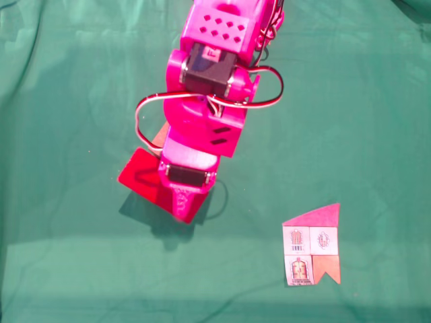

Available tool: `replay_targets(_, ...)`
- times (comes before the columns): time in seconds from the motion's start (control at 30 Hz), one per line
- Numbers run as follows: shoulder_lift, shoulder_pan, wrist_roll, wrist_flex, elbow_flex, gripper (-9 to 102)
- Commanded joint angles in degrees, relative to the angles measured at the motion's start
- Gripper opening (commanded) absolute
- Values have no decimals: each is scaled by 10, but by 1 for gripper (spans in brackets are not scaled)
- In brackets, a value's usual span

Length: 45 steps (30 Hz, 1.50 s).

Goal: Grasp some building blocks and build the house on the picture.

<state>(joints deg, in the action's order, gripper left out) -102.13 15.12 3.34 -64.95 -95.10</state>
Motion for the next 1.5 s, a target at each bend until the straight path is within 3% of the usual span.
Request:
replay_targets(0.0, -21, -3, -3, -4, 13, 28)
replay_targets(0.33, -22, -3, -6, -136, 26, 34)
replay_targets(0.97, 14, 5, -207, -135, 41, 34)
replay_targets(1.47, 149, 27, -207, -136, 120, 34)
